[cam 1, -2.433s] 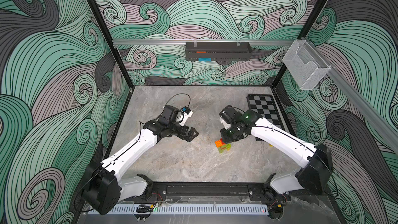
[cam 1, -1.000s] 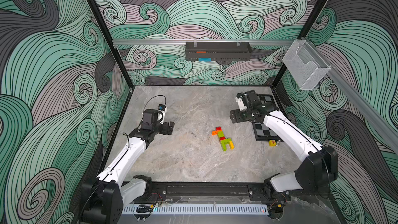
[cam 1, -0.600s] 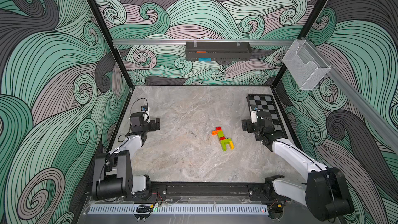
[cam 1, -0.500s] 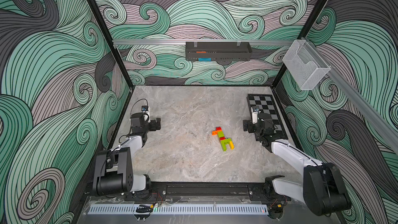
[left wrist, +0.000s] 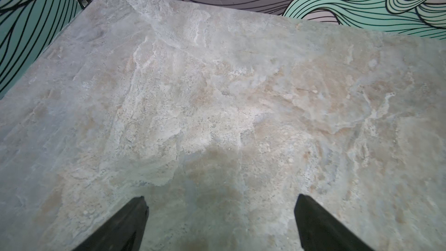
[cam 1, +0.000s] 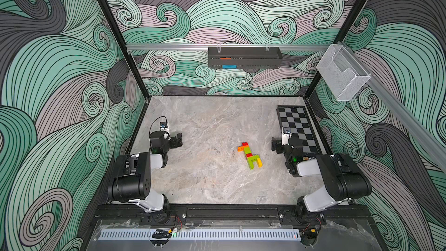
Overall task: Assemble a giraffe with lego
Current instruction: Reset both arms
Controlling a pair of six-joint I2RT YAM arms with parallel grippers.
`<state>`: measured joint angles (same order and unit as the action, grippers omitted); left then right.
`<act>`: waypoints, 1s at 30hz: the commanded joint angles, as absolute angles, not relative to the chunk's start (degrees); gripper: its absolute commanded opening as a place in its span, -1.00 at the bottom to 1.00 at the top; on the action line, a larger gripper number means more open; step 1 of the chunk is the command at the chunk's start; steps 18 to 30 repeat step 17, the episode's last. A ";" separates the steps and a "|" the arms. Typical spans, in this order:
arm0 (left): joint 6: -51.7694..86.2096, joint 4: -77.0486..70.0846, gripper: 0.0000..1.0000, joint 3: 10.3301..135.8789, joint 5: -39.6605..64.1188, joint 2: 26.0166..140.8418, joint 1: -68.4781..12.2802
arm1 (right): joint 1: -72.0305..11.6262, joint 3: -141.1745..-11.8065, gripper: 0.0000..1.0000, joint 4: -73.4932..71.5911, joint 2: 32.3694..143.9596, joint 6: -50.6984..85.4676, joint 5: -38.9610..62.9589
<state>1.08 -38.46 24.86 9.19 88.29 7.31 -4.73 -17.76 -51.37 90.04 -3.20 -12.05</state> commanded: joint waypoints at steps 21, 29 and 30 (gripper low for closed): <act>1.49 -41.69 0.97 24.72 7.15 86.75 6.63 | -3.60 -21.44 0.98 -54.64 89.48 -1.99 -9.03; 1.49 -41.69 0.97 24.72 7.15 86.75 6.63 | -3.60 -21.44 0.98 -54.64 89.48 -1.99 -9.03; 1.49 -41.69 0.97 24.72 7.15 86.75 6.63 | -3.60 -21.44 0.98 -54.64 89.48 -1.99 -9.03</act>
